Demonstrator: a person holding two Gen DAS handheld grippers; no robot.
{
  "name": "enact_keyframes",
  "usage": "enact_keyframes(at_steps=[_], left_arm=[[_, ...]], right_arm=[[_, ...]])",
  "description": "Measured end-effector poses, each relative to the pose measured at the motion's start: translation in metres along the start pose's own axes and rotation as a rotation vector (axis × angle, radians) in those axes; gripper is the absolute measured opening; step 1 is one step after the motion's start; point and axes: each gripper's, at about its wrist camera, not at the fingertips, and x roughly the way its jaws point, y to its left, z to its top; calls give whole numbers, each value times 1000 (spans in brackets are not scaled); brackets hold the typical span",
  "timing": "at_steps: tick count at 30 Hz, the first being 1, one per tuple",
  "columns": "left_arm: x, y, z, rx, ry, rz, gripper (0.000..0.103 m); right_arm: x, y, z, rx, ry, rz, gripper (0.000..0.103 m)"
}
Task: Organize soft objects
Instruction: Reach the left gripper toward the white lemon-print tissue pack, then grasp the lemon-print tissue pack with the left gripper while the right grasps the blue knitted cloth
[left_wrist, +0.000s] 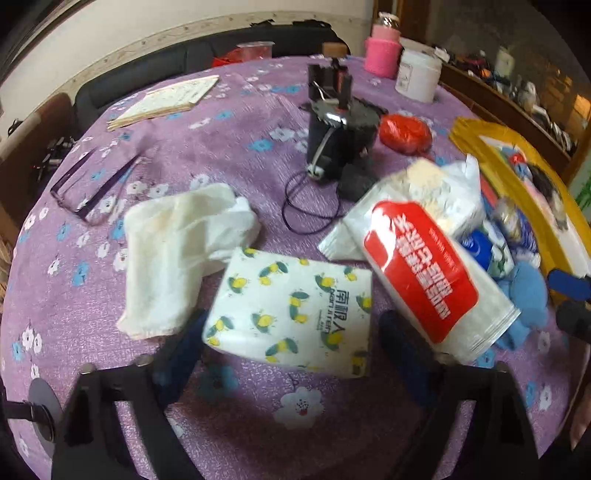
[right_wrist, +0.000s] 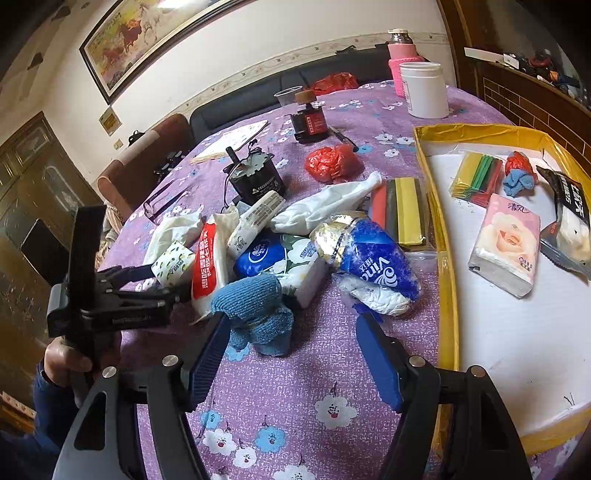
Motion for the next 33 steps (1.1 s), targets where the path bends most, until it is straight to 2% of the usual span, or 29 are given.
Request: enact_keyframes(at_steps=[3, 8, 13, 18, 19, 20, 22, 27, 33], left_arm=[[-14, 7, -3, -45, -49, -22, 75], [-45, 15, -10, -122, -179, -87, 75], [-58, 13, -15, -142, -269, -129, 75], [-48, 9, -16, -131, -261, -211, 75], [-47, 9, -16, -133, -259, -221, 75], [-46, 9, -15, -132, -259, -230, 75], [-47, 9, -15, -134, -274, -239, 75], [-48, 7, -17, -131, -279, -247, 75], [-46, 8, -16, -141, -273, -249, 75]], right_arm=[[1, 4, 0, -12, 4, -3, 75], [6, 20, 0, -75, 6, -11, 75], [25, 38, -2, -119, 41, 21, 75], [39, 48, -3, -160, 18, -37, 75], [42, 48, -4, -162, 19, -38, 65], [45, 47, -5, -158, 33, -38, 47], [48, 44, -3, -150, 45, -28, 47], [40, 45, -4, -157, -10, 17, 46], [33, 40, -4, -129, -45, 32, 46]])
